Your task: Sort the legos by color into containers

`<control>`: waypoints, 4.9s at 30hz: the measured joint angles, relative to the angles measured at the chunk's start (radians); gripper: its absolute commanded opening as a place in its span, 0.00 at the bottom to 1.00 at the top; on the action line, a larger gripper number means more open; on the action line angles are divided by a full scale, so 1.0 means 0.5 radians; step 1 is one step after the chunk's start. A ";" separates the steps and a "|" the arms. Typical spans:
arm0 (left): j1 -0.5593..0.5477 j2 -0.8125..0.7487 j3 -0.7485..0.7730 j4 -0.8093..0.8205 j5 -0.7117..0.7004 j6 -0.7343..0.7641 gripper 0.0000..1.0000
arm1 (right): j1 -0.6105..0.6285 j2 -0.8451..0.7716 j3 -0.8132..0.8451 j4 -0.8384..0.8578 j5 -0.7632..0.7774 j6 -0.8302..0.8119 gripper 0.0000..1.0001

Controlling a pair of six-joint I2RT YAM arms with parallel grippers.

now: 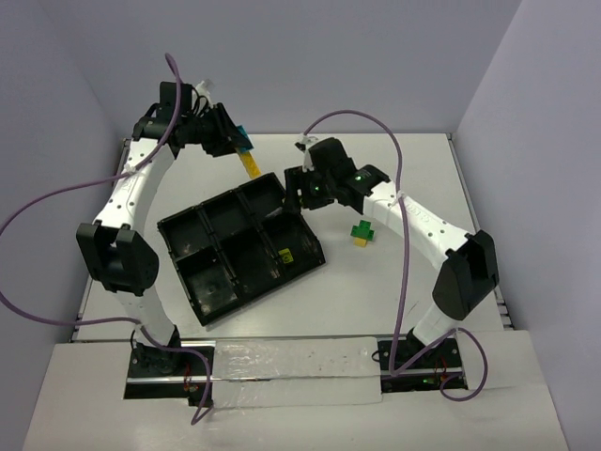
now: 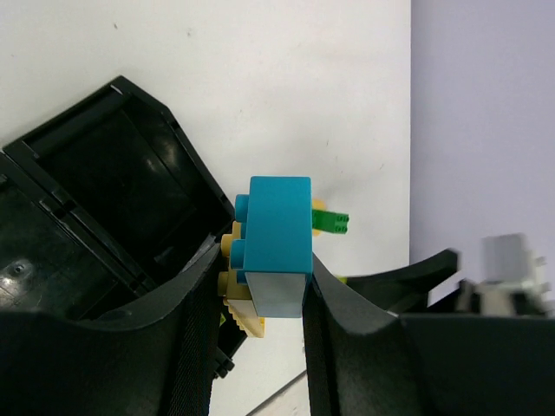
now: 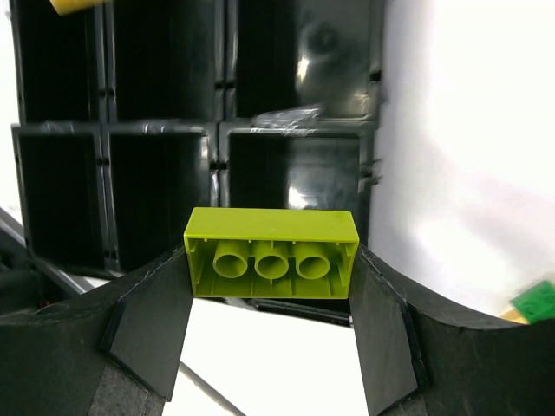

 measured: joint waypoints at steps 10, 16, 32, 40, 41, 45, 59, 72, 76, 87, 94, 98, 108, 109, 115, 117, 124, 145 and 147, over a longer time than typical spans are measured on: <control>-0.001 -0.032 0.001 0.023 -0.013 -0.052 0.00 | 0.105 0.162 -0.029 0.034 -0.006 0.000 0.60; -0.001 -0.032 0.000 0.024 -0.012 -0.060 0.00 | 0.106 0.234 -0.052 0.038 -0.006 0.000 0.63; -0.001 -0.032 -0.018 0.034 -0.009 -0.087 0.00 | 0.109 0.278 -0.052 0.050 0.024 -0.001 0.80; -0.001 -0.032 -0.024 0.064 0.113 -0.086 0.00 | 0.083 0.088 -0.051 -0.003 0.128 -0.021 0.68; -0.001 -0.032 -0.031 0.089 0.157 -0.087 0.00 | 0.069 0.039 -0.048 -0.003 0.129 -0.019 0.66; -0.016 -0.032 -0.086 0.191 0.326 -0.092 0.00 | -0.018 -0.121 0.010 0.001 0.111 0.000 0.61; -0.237 -0.032 -0.232 0.402 0.575 -0.148 0.00 | -0.068 -0.192 0.343 -0.003 0.077 0.062 0.78; -0.240 -0.032 -0.240 0.444 0.573 -0.201 0.00 | -0.025 -0.070 0.396 -0.055 0.079 0.036 0.77; -0.240 -0.032 -0.240 0.444 0.572 -0.201 0.00 | 0.005 -0.004 0.403 -0.044 0.086 0.023 0.74; -0.240 -0.032 -0.240 0.443 0.561 -0.208 0.00 | 0.062 0.108 0.418 0.010 0.125 0.016 0.59; -0.239 -0.036 -0.240 0.442 0.555 -0.208 0.00 | 0.088 0.119 0.417 0.052 0.185 0.024 0.26; -0.239 -0.039 -0.240 0.442 0.546 -0.205 0.00 | 0.092 0.119 0.412 0.063 0.202 0.031 0.04; -0.243 -0.048 -0.240 0.412 0.463 -0.155 0.87 | 0.100 0.095 0.299 0.150 0.288 0.046 0.00; -0.243 -0.051 -0.240 0.406 0.452 -0.150 0.88 | 0.099 0.092 0.283 0.150 0.294 0.046 0.00; -0.243 -0.058 -0.183 0.349 0.361 -0.133 0.74 | 0.100 0.081 0.222 0.153 0.305 0.052 0.00; -0.242 -0.061 -0.164 0.344 0.332 -0.136 0.60 | 0.100 0.070 0.205 0.151 0.311 0.053 0.00; -0.237 -0.101 -0.159 0.358 0.287 -0.158 0.52 | 0.099 0.057 0.185 0.158 0.310 0.054 0.00; -0.237 -0.104 -0.159 0.368 0.304 -0.192 0.71 | 0.100 0.055 0.184 0.159 0.273 0.053 0.00; -0.237 -0.099 -0.159 0.368 0.304 -0.192 0.71 | 0.101 0.055 0.184 0.158 0.273 0.053 0.00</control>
